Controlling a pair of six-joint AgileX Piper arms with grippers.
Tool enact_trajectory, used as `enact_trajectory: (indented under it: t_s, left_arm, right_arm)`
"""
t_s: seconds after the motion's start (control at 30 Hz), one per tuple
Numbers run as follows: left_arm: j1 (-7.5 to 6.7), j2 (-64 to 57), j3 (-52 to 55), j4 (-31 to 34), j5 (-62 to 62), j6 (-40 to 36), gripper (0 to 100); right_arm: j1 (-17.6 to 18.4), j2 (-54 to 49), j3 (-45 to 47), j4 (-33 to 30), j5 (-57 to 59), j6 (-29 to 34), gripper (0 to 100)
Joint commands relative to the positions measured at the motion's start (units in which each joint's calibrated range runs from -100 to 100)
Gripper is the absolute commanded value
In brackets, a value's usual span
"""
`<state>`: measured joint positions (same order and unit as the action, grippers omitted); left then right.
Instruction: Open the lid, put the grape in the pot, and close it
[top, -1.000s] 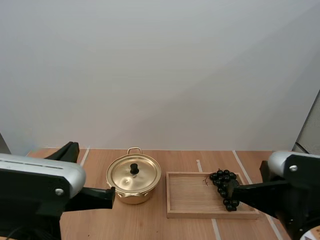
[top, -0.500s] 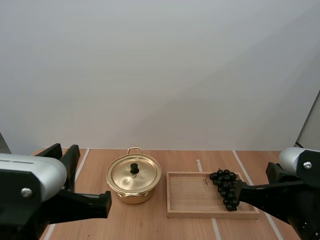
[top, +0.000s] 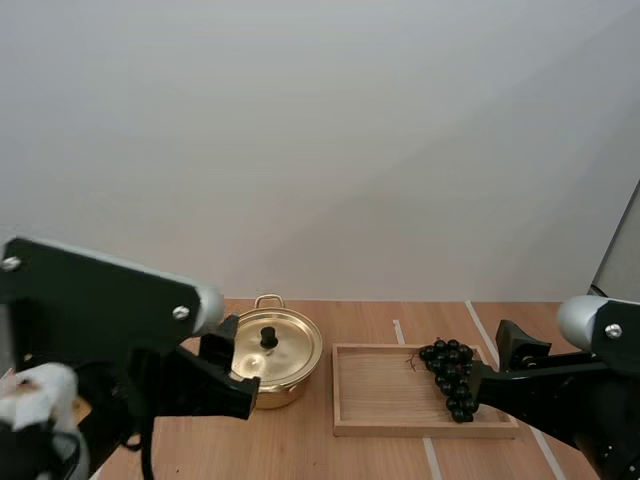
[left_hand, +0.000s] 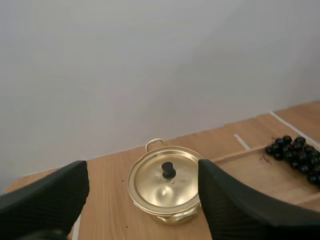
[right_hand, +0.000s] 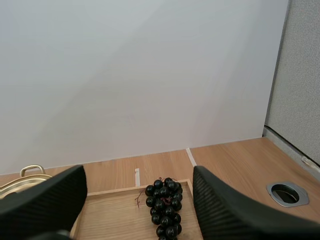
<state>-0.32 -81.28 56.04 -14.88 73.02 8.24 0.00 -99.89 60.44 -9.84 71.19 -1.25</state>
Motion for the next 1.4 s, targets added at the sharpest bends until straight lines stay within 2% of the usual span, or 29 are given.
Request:
enact_trajectory:
  t_s: [0.0, 0.07, 0.17, 0.2, 0.27, 0.4, 0.53, 0.73, 0.9, 0.97, 1.2, 1.37]
  left_arm:
    - [0.01, 9.4, -1.6, -5.6, -1.9, 9.6, 100]
    - [0.01, 16.8, -3.1, -8.2, -2.1, 14.8, 100]
    - [0.01, 27.3, -5.5, -10.9, -2.1, 19.5, 100]
    - [0.01, 30.2, -6.4, -11.1, -2.1, 20.5, 100]
    - [0.01, 38.2, -9.0, -11.4, -2.1, 21.9, 100]
    - [0.01, 49.4, -13.2, -11.4, -1.6, 22.1, 100]
    - [-0.08, 60.1, -17.7, -11.4, 0.4, 22.8, 100]
    - [-0.67, 66.5, -20.4, -11.4, 0.4, 24.2, 100]
    - [-2.88, 69.7, -20.9, -10.6, -0.9, 25.4, 100]
    - [-3.32, 71.4, -21.0, -9.9, -2.4, 25.4, 100]
    - [-3.32, 77.6, -24.2, -4.0, -4.8, 22.8, 100]
    - [-3.32, 80.9, -26.6, -4.0, -4.3, 22.4, 100]
  right_arm:
    - [-0.2, 2.3, -0.7, -1.1, -0.5, -0.2, 100]
    - [-0.2, 5.4, -0.7, -2.2, 1.0, -0.2, 100]
    - [-0.2, 10.3, -0.7, -2.4, 3.0, -0.2, 83]
    - [-0.2, 11.5, -0.7, -2.4, 3.3, -0.2, 81]
    - [-0.2, 14.7, -0.7, -2.6, 3.5, -0.2, 83]
    - [-0.2, 18.1, -0.7, -4.3, 3.8, -0.2, 100]
    - [-0.2, 18.7, -0.7, -5.7, 5.1, -0.2, 100]
    - [-0.2, 18.7, -0.7, -5.9, 5.5, -0.3, 100]
    - [-0.2, 18.7, -0.7, -5.9, 6.7, -0.3, 100]
    - [-0.2, 18.7, -0.7, -5.9, 6.9, -0.3, 100]
    - [-0.2, 18.7, -0.7, -5.9, 8.8, -0.3, 100]
    - [-0.2, 18.7, -0.7, -5.9, 8.6, -0.3, 100]
